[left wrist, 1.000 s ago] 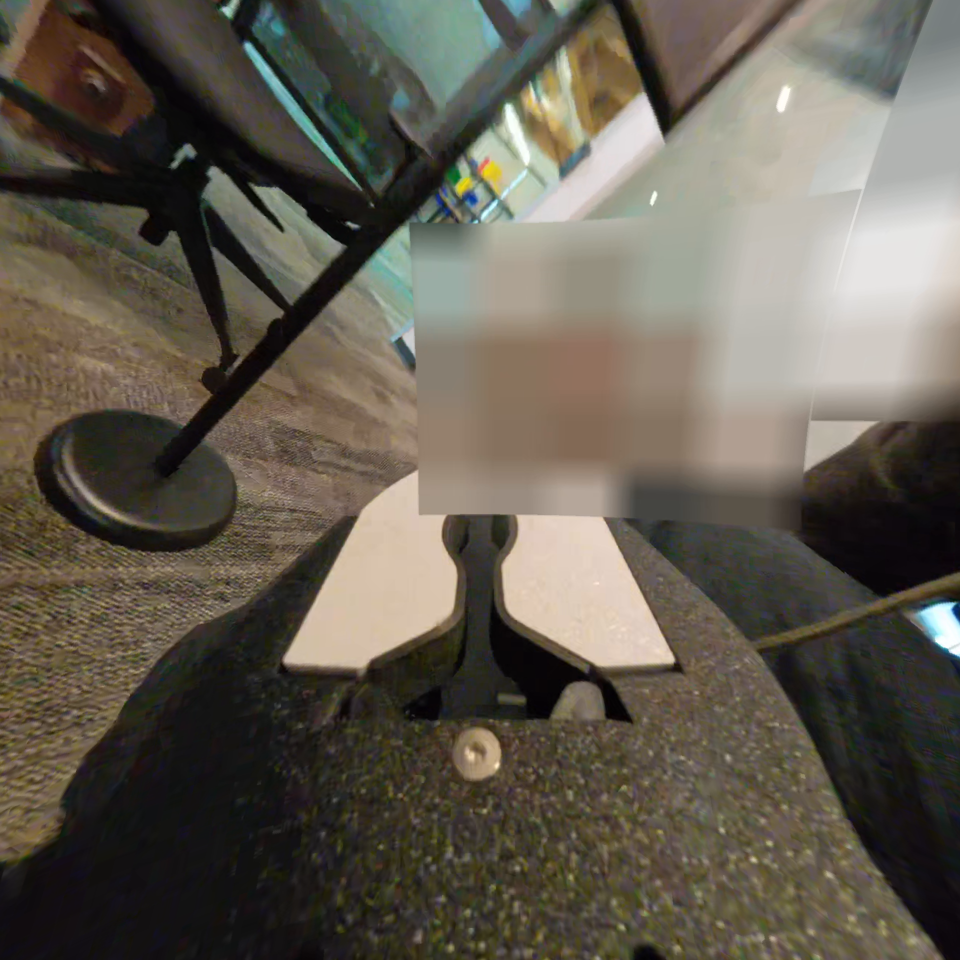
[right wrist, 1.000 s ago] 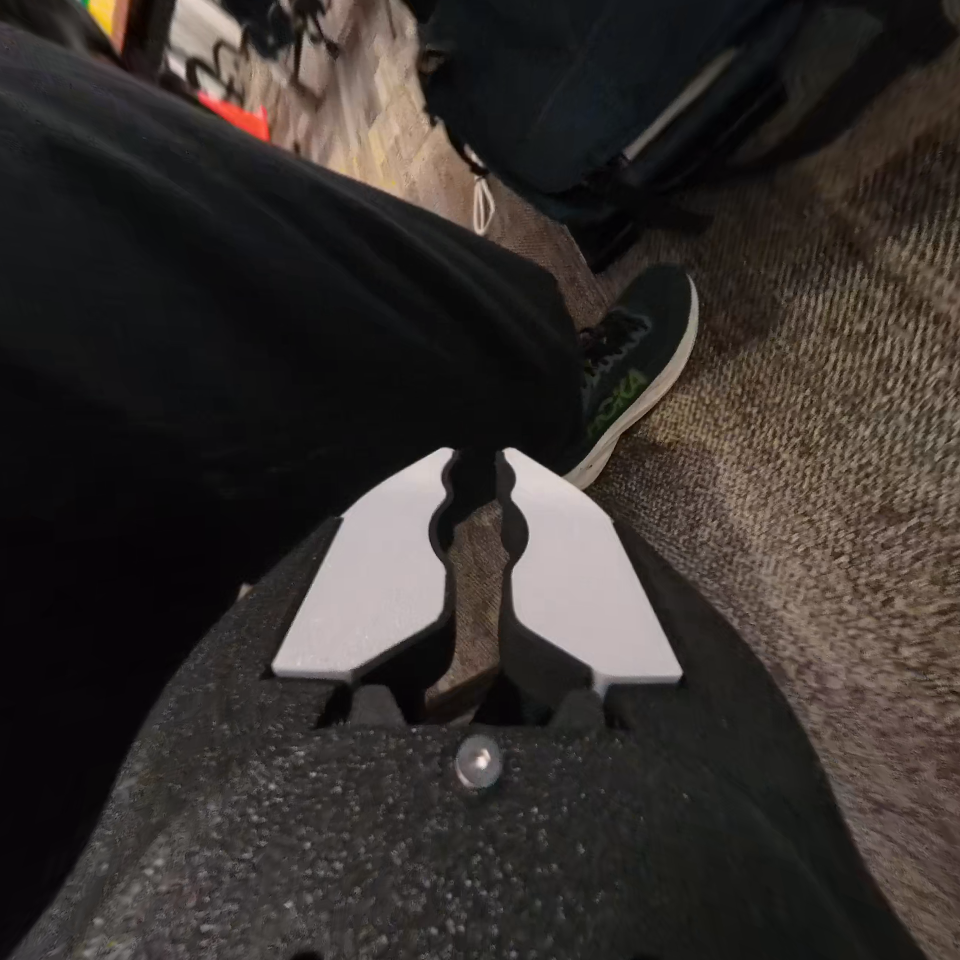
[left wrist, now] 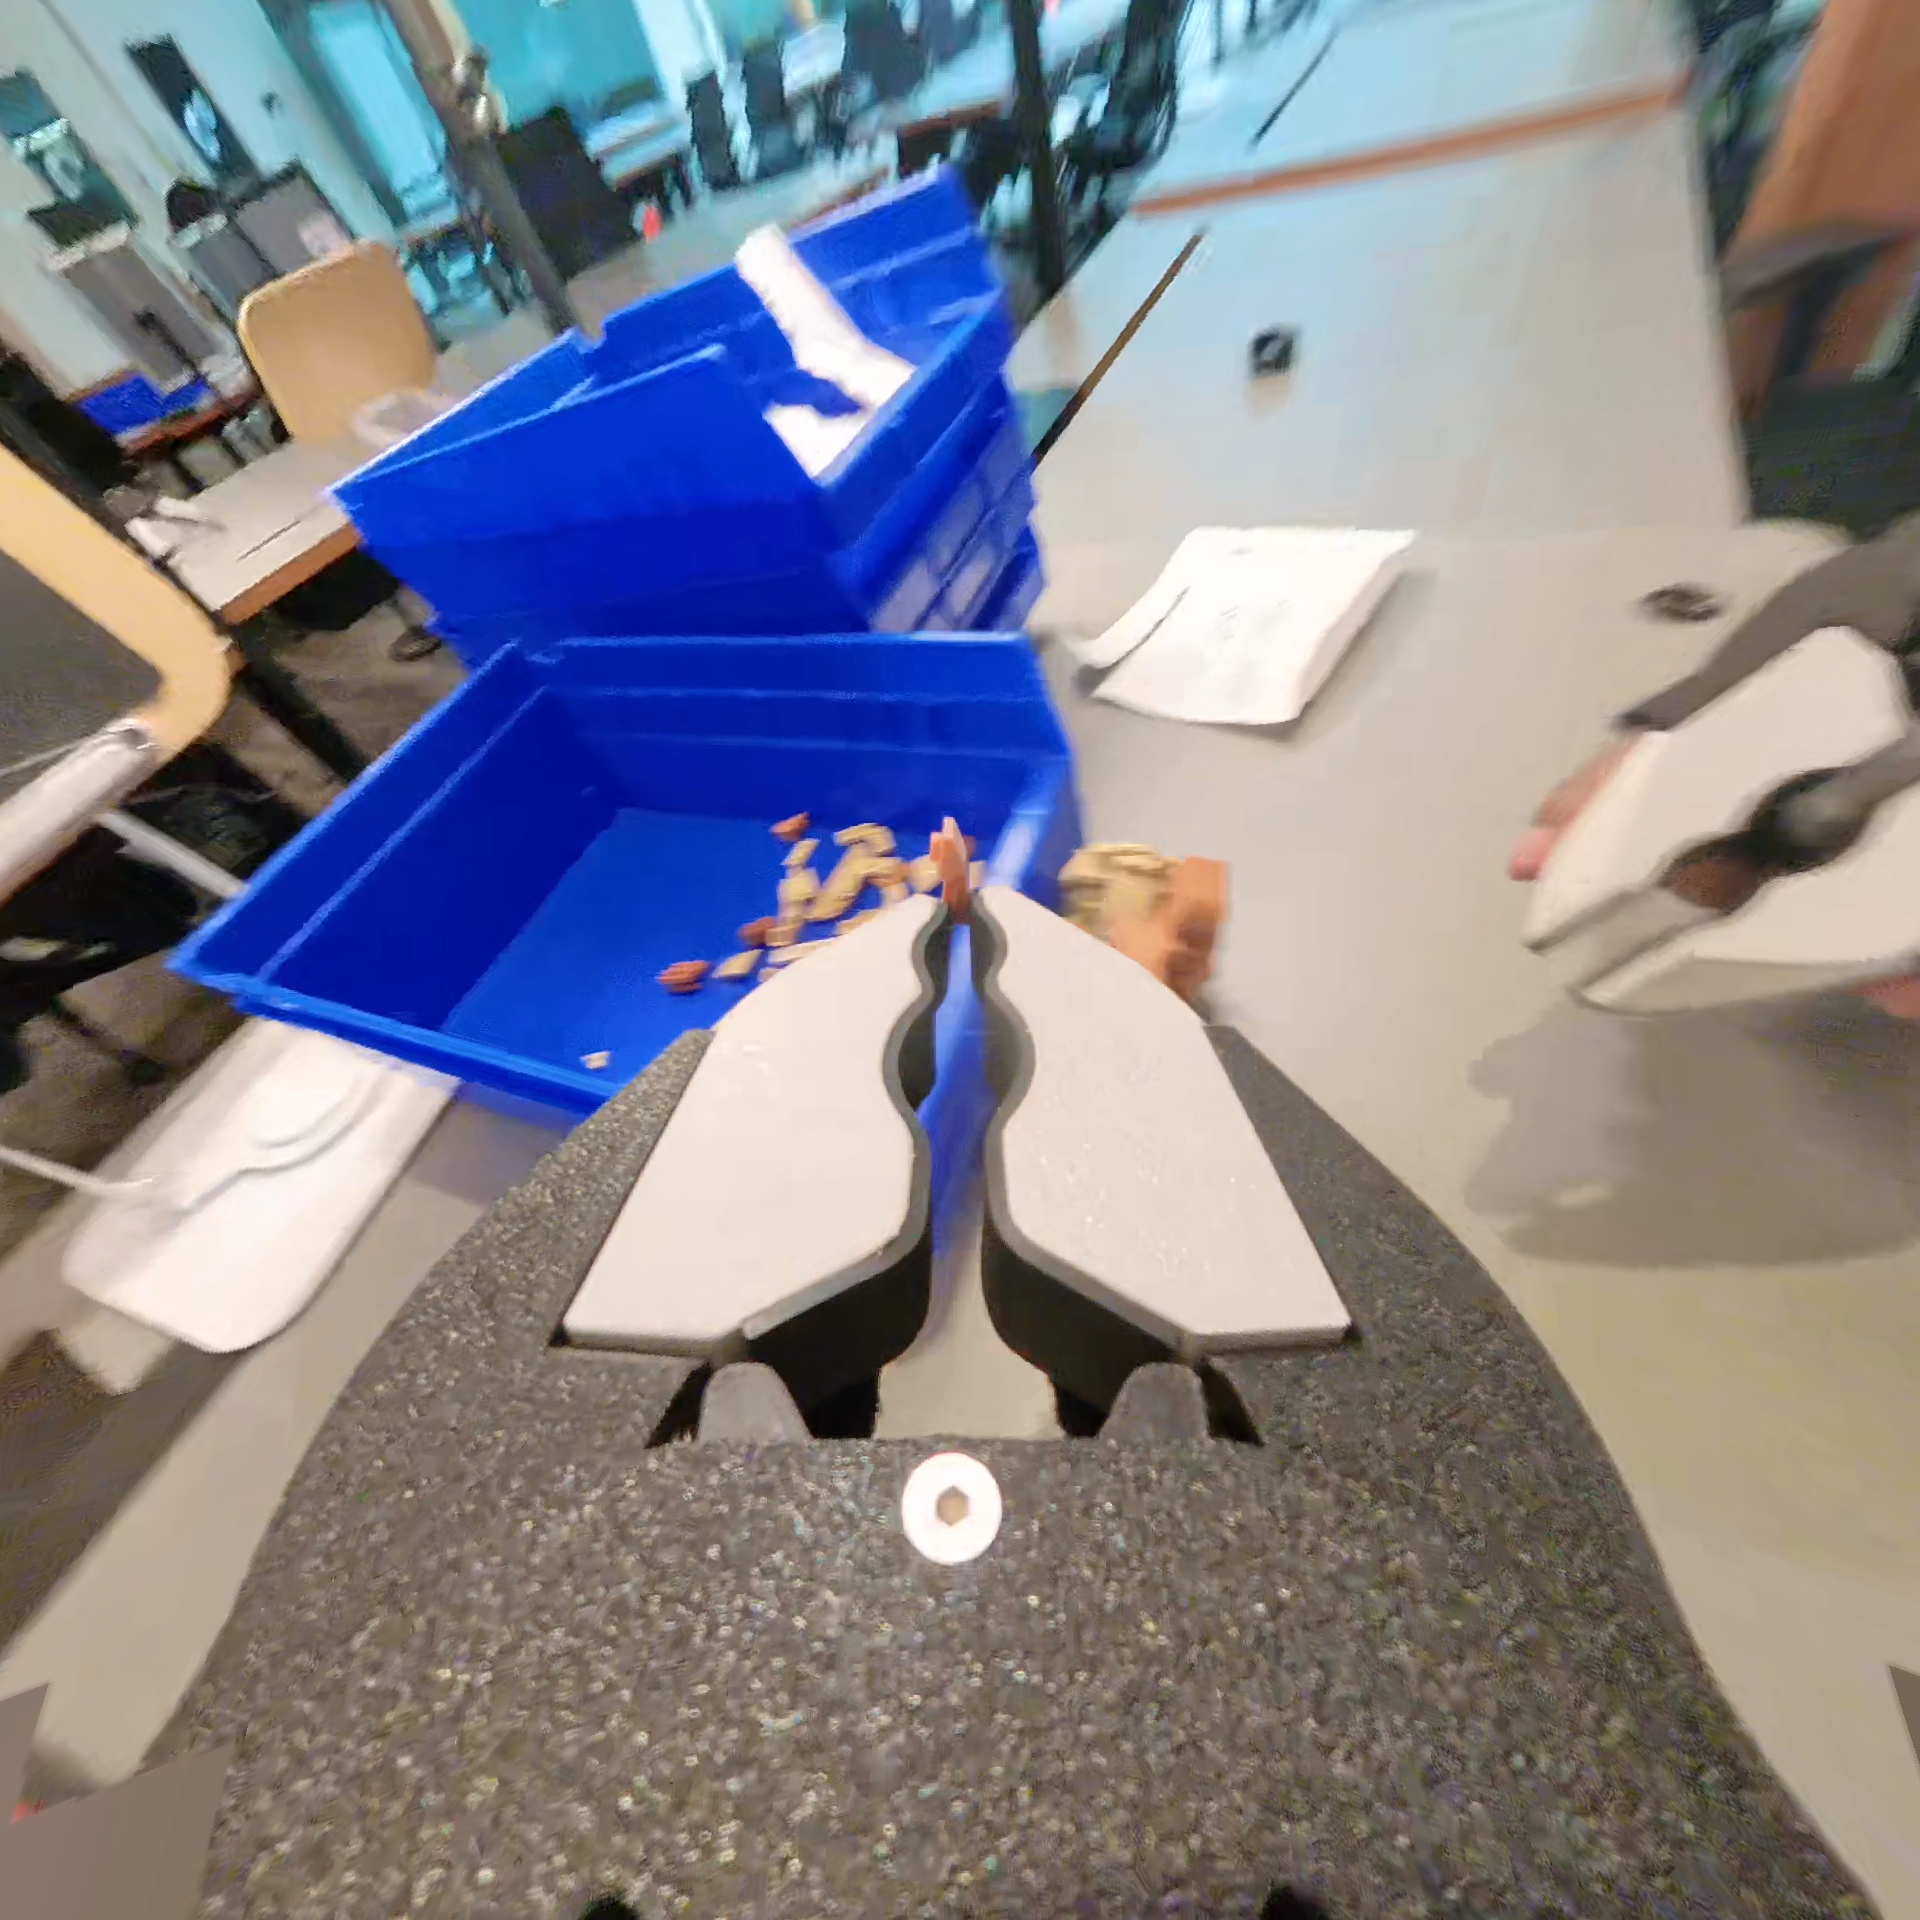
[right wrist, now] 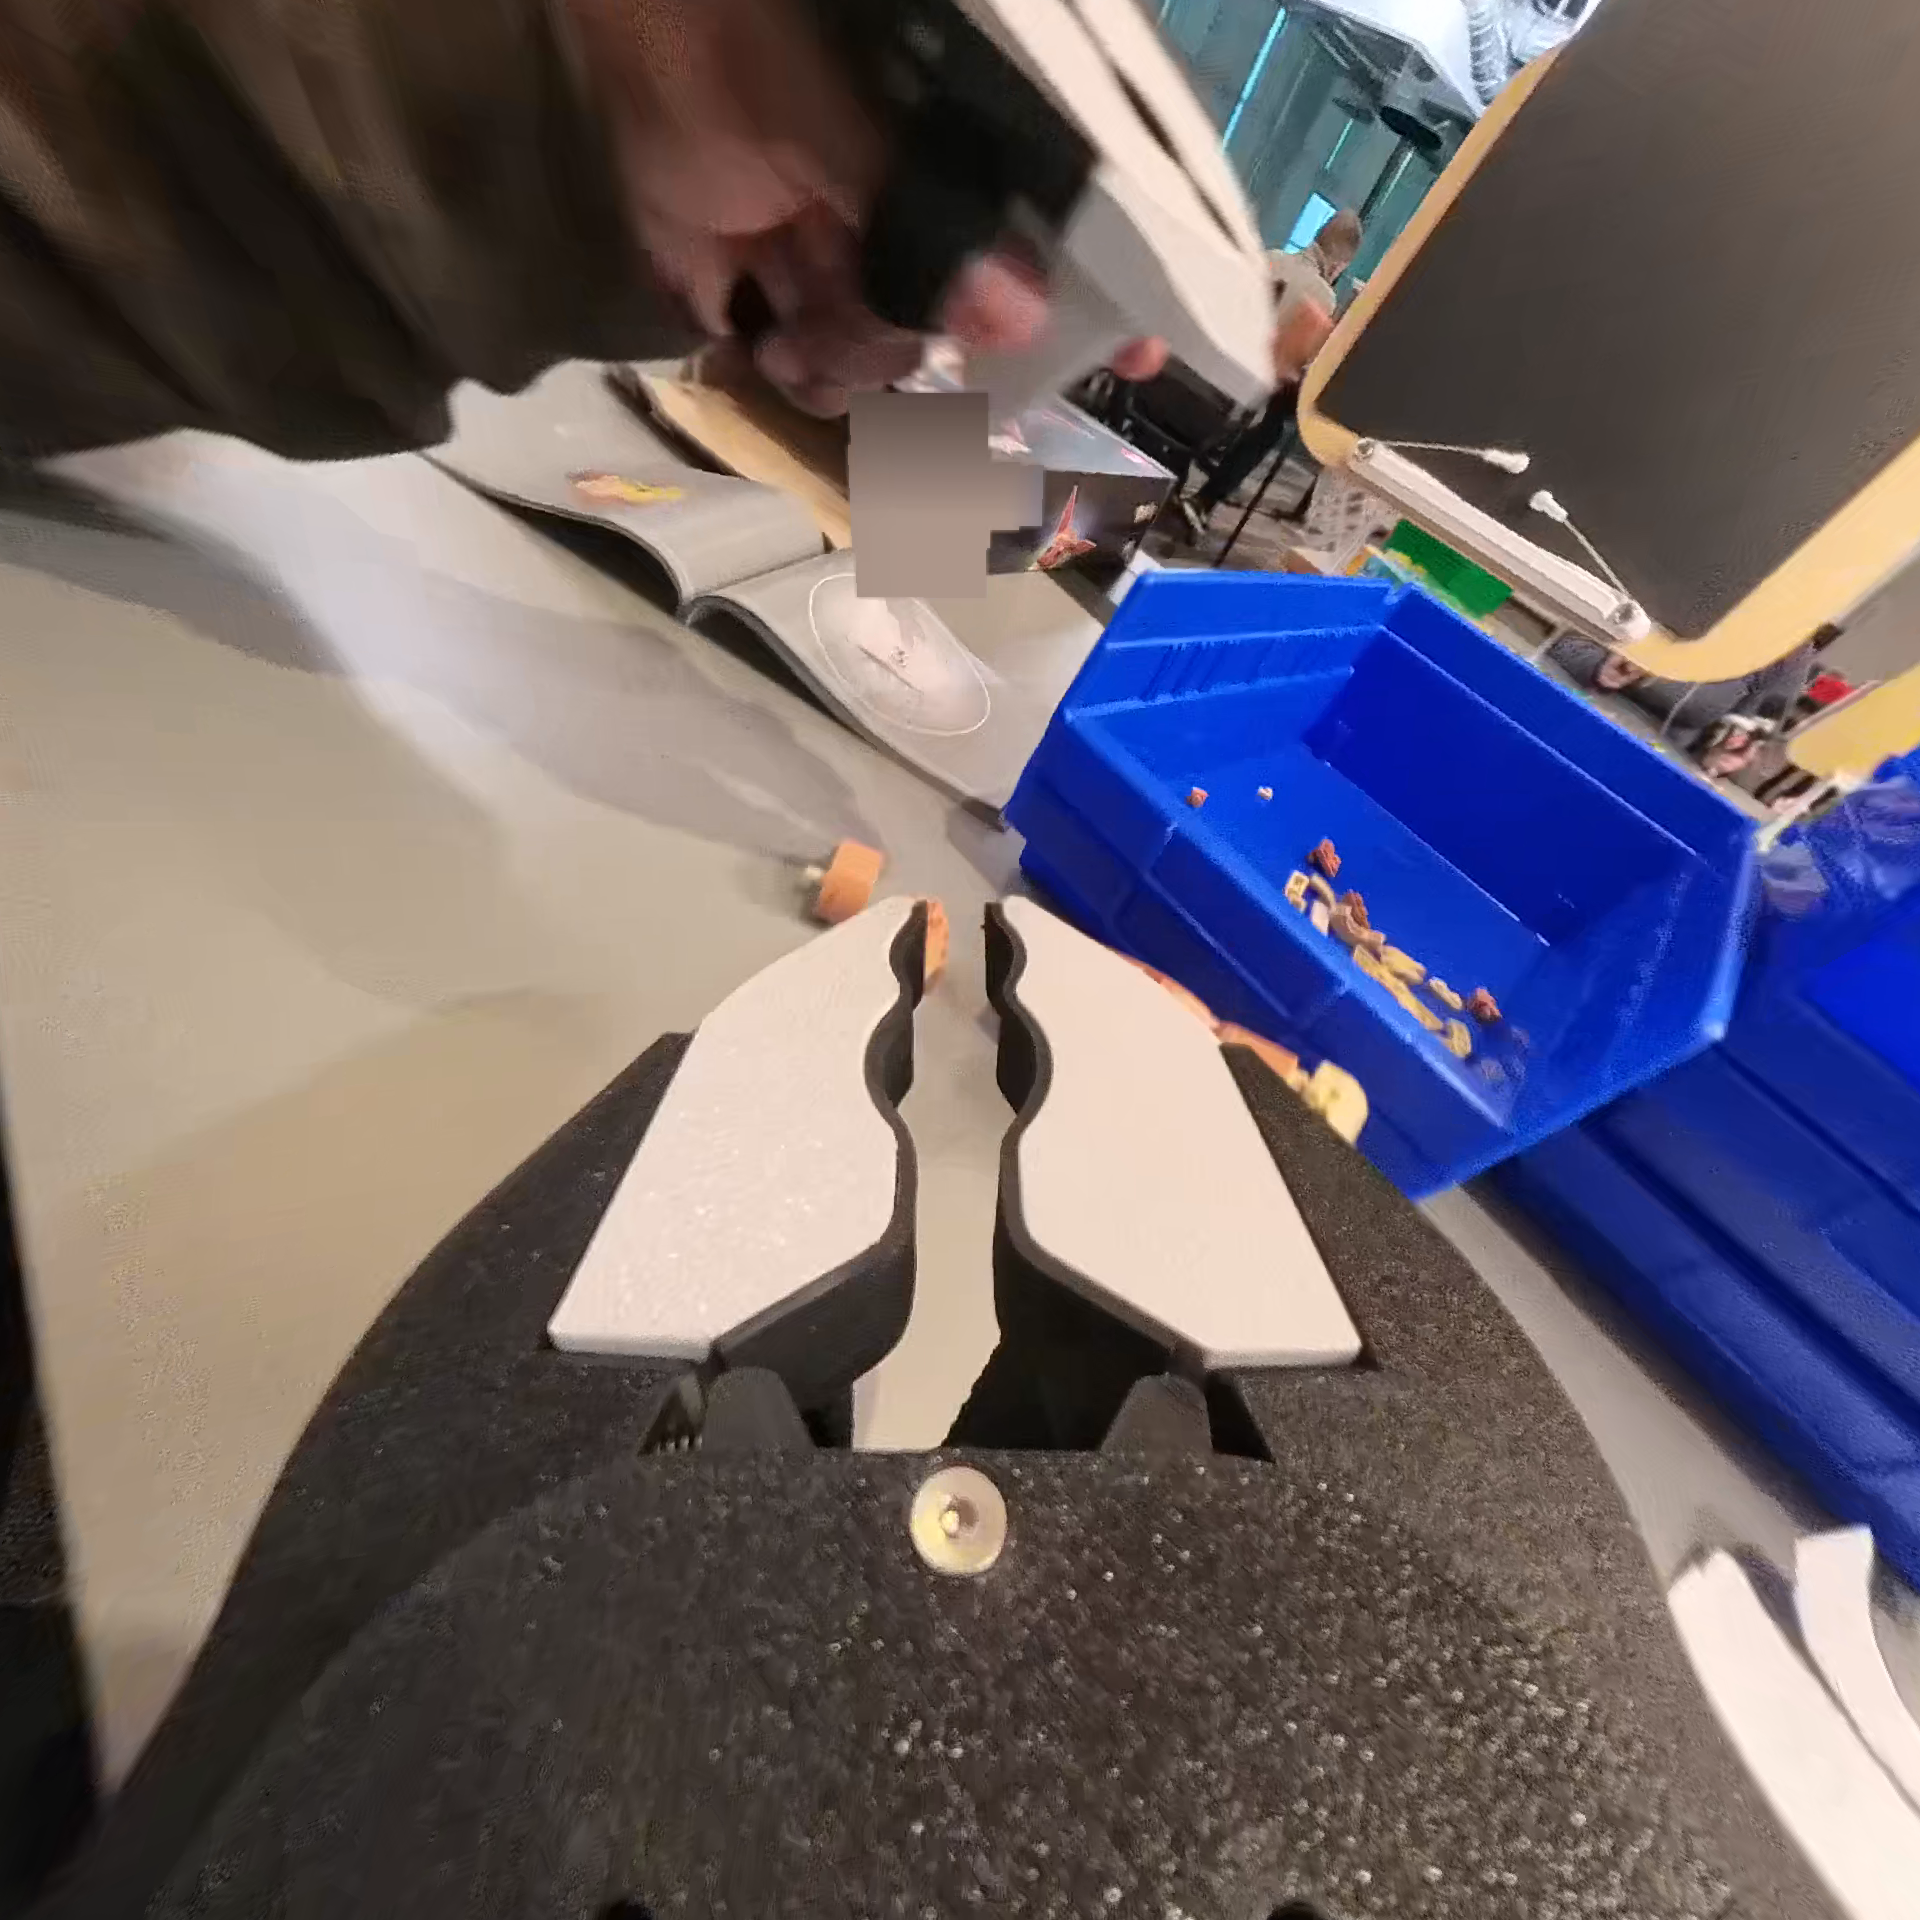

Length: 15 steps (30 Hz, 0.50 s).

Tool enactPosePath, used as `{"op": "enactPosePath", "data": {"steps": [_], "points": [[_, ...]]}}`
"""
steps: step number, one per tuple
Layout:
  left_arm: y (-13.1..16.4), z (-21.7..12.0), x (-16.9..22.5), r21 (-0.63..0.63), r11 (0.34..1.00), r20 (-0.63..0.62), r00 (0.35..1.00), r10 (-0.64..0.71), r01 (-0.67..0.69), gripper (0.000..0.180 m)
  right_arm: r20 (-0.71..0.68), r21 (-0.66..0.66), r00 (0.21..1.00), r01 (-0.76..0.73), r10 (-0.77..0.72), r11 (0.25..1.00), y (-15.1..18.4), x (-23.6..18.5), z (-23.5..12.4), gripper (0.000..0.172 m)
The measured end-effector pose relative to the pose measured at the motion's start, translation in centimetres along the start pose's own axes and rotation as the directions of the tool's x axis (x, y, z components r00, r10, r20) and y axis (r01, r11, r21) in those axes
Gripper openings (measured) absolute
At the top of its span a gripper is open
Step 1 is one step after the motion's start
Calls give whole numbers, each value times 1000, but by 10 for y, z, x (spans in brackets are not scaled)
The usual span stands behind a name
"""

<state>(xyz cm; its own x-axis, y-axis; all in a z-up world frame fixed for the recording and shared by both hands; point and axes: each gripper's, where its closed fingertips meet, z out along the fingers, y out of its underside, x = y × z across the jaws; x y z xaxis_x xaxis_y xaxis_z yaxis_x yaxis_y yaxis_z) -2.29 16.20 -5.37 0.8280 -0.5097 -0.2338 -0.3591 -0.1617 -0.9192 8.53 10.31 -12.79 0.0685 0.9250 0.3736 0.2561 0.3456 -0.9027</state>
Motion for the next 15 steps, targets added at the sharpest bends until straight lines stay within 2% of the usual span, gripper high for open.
{"op": "enactPosePath", "data": {"steps": [3,7,9,12,15], "points": [[2,37,-52,-115,993,100,995,15,-4,4,19,-20,1000,-11,11,1000,-3,8,24,11],[23,66,-77,-204,974,107,992,-74,95,29,53,-41,998,-44,47,998,2,8,32,11],[24,62,-74,-165,980,99,990,-97,112,33,77,-71,996,-43,49,997,10,5,34,11],[15,38,-55,-13,998,69,995,-66,67,34,129,-136,991,-6,24,991,27,-1,38,11],[30,19,-9,56,998,-104,994,37,-32,30,196,-200,980,63,-23,978,45,-5,50,11]]}}
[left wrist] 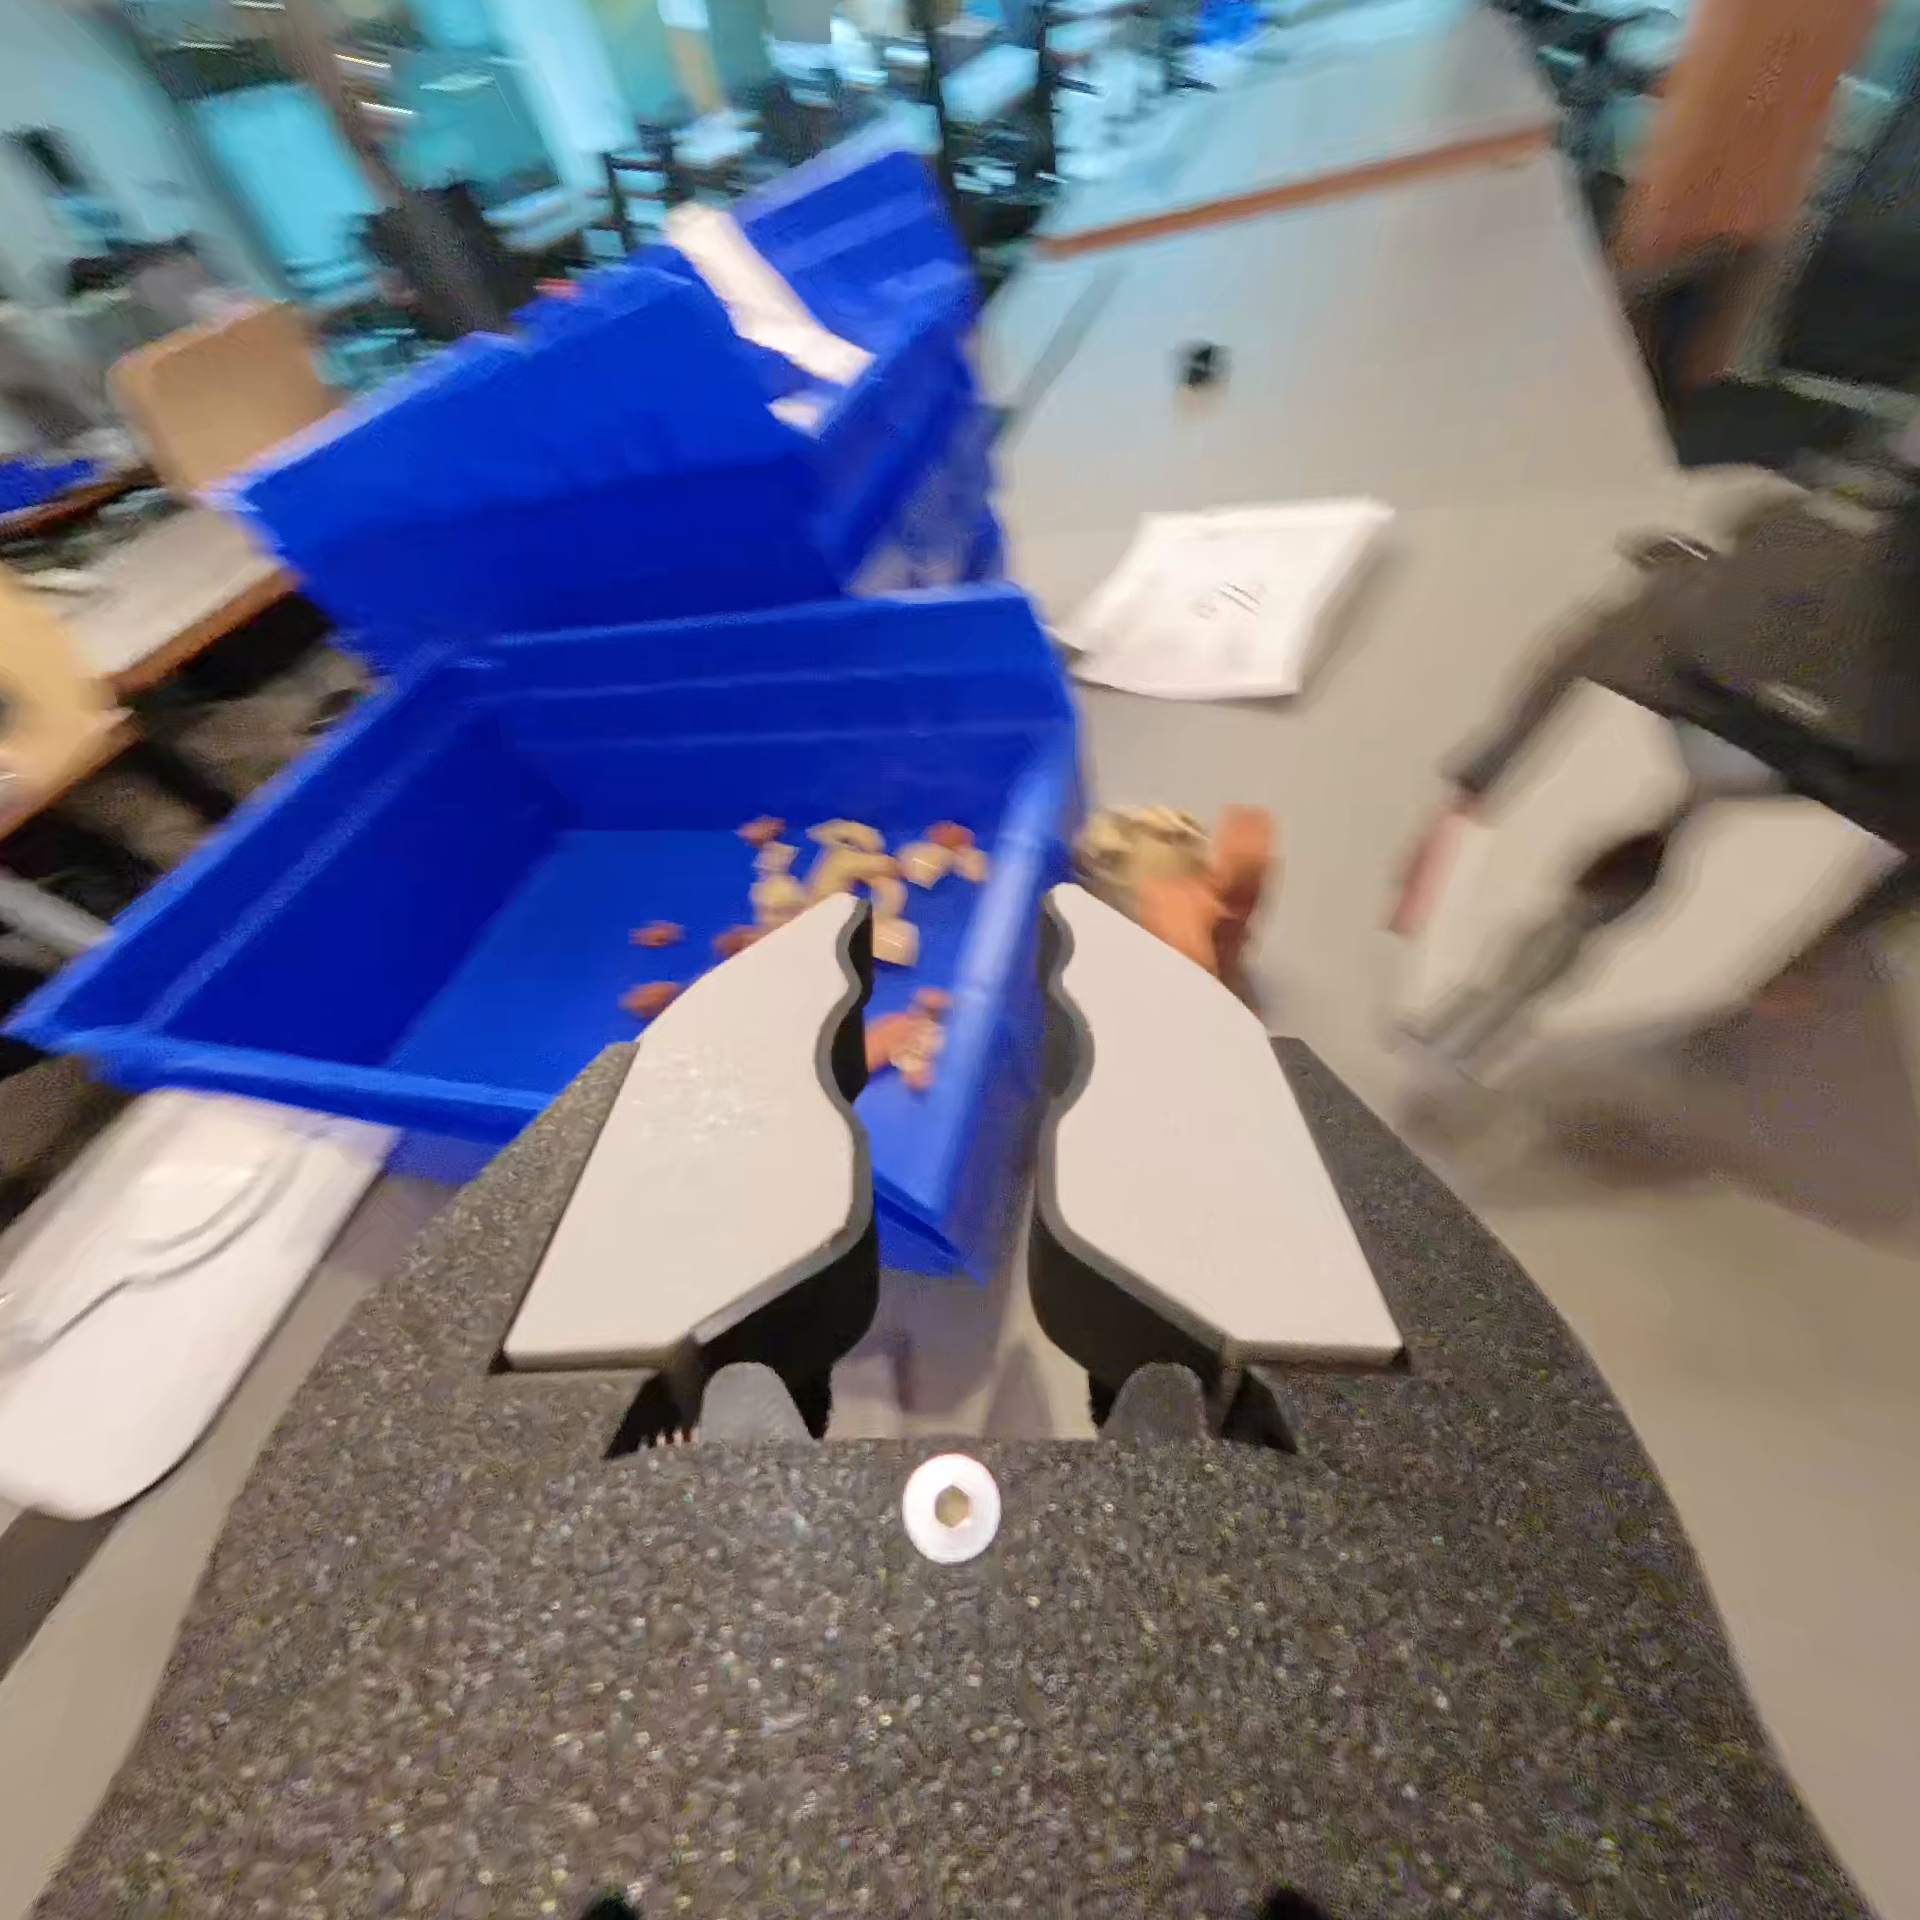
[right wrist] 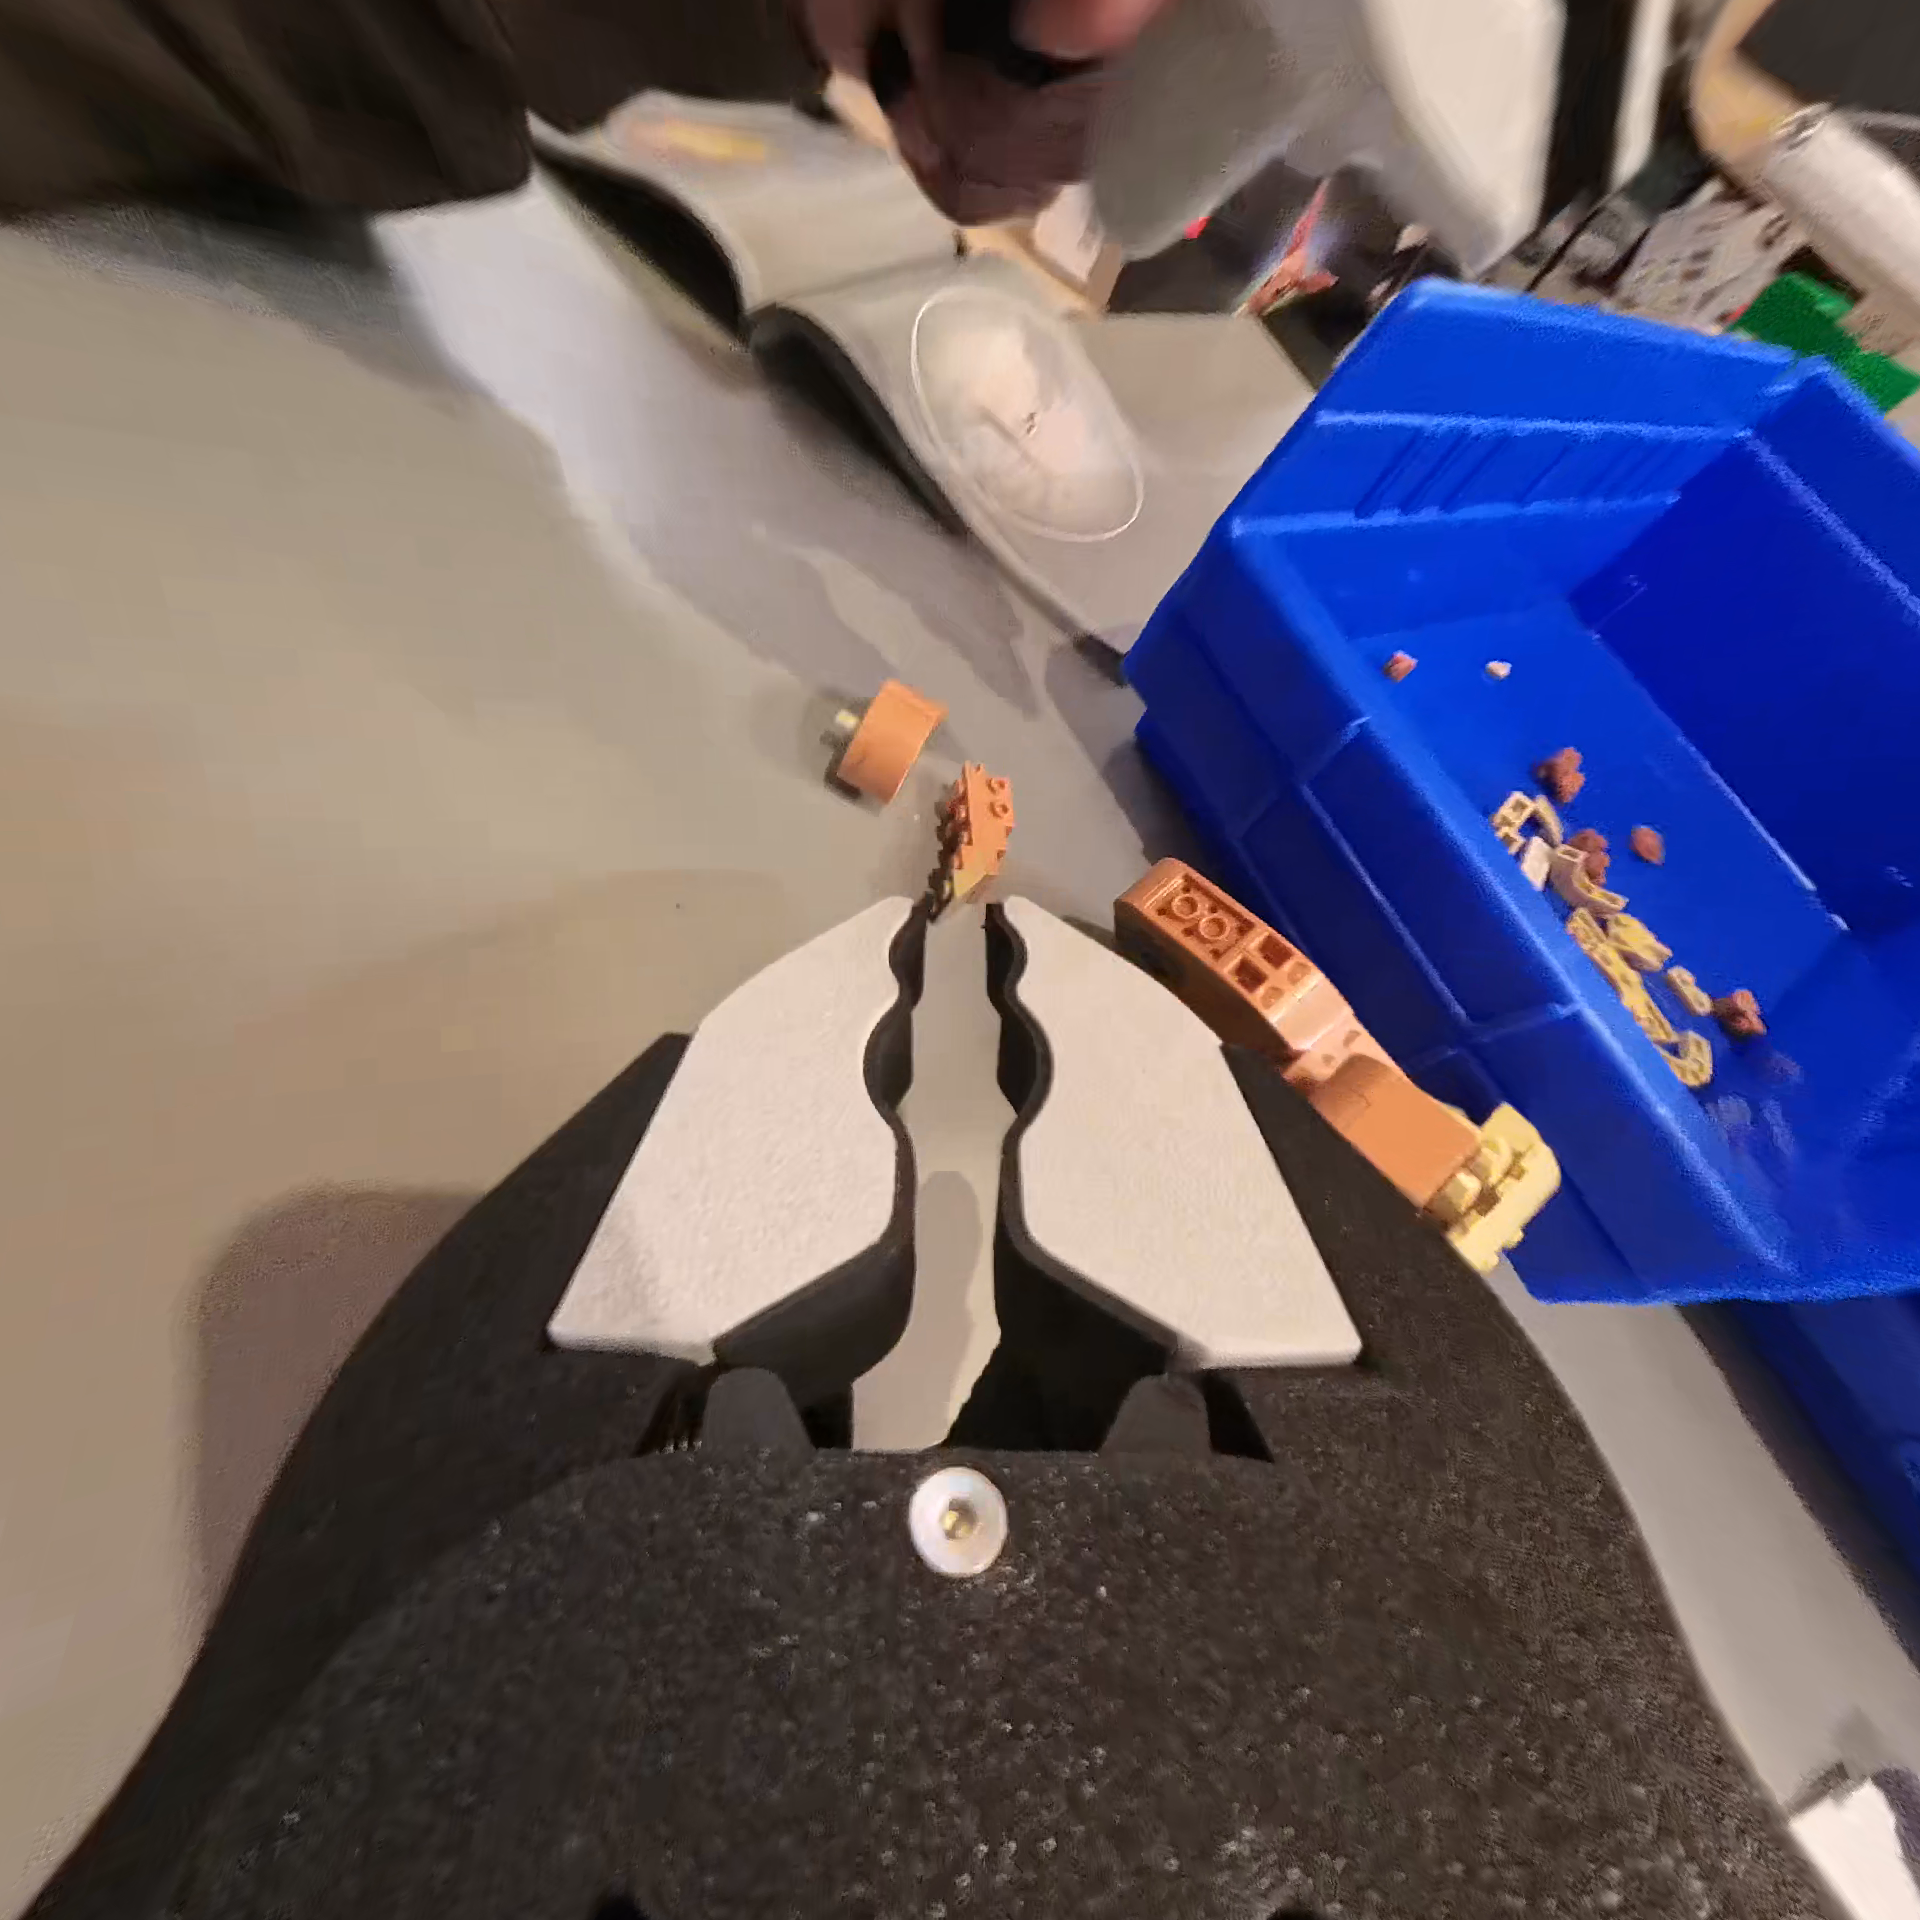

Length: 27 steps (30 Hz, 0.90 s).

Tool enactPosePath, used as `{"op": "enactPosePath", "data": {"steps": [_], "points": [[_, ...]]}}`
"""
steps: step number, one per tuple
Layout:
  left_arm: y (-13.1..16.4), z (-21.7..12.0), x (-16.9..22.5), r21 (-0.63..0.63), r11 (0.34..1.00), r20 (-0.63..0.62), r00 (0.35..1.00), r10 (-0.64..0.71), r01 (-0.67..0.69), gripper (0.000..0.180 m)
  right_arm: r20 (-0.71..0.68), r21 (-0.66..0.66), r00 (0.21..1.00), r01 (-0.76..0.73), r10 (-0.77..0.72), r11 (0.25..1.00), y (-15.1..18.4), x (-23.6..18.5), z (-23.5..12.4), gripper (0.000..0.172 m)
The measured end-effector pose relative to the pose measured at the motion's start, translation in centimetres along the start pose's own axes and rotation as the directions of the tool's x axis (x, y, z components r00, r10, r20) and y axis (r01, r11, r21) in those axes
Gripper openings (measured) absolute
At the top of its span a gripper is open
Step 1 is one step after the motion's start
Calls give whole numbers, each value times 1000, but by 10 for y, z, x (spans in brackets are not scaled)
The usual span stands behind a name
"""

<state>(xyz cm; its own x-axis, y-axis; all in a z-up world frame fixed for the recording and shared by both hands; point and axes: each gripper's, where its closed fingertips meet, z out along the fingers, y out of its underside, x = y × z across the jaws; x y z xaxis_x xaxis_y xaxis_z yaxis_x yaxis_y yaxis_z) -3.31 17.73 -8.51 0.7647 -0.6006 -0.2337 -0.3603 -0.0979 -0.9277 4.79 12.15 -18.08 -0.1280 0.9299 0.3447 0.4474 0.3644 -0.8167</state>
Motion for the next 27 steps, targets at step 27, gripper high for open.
{"op": "enactPosePath", "data": {"steps": [27], "points": [[157,-14,64,-508,852,-289,957,-28,-129,31,69,-244,992,-87,106,966,20,-2,78,17]]}}
